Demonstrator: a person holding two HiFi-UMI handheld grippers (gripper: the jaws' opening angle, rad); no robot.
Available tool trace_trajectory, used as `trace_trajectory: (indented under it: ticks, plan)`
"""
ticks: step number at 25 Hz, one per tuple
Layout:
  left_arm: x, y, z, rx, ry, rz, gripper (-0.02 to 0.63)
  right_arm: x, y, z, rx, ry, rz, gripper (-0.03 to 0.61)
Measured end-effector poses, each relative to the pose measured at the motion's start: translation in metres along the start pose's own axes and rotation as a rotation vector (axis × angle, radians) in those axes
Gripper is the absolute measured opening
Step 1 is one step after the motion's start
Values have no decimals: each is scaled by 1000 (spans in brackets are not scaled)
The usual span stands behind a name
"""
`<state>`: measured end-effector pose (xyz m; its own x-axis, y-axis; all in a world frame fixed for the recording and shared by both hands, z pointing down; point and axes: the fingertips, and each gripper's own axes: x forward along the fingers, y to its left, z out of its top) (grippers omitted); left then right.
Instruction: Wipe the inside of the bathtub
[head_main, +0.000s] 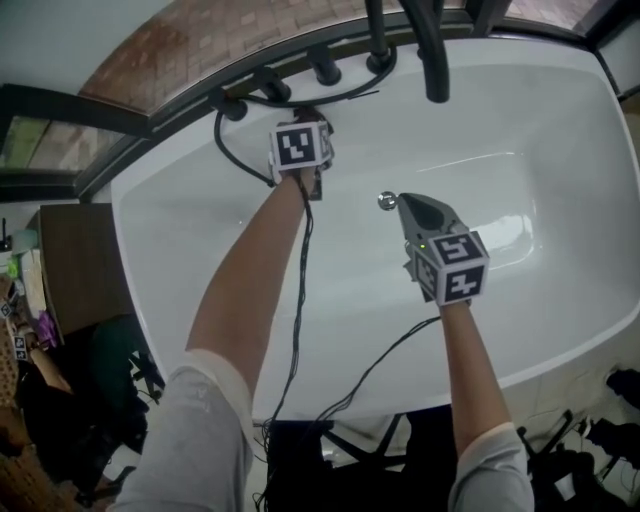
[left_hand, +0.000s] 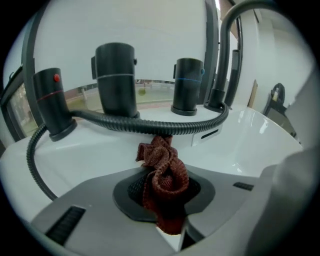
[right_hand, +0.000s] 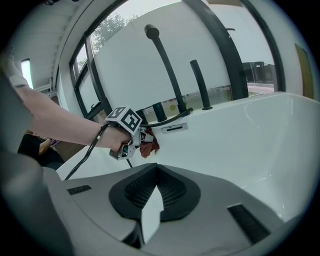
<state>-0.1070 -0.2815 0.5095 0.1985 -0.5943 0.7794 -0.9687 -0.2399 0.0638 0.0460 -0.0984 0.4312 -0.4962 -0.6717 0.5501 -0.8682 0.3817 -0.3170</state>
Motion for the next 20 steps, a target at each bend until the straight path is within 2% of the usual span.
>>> trace_trajectory:
  ticks: [2,7,10,16,20]
  plan:
    - [-7,8,-2,8,9,20,86,-4,-1,4,-2,-6,-1,6]
    - [-40,9,-28,45,44,-22,86,-21,13,11,15,-4,4,6]
    - [-80,10,-31,98,-21,-27,86,-36,29,22,8,-7,9,6]
    - [-205,-25,-44,166,-143,-199,87,-89,75,44,21,-6,2,6]
    - [-313,-21,-42,198,-207,-203,86,-136,124,67,10,-14,-5,6]
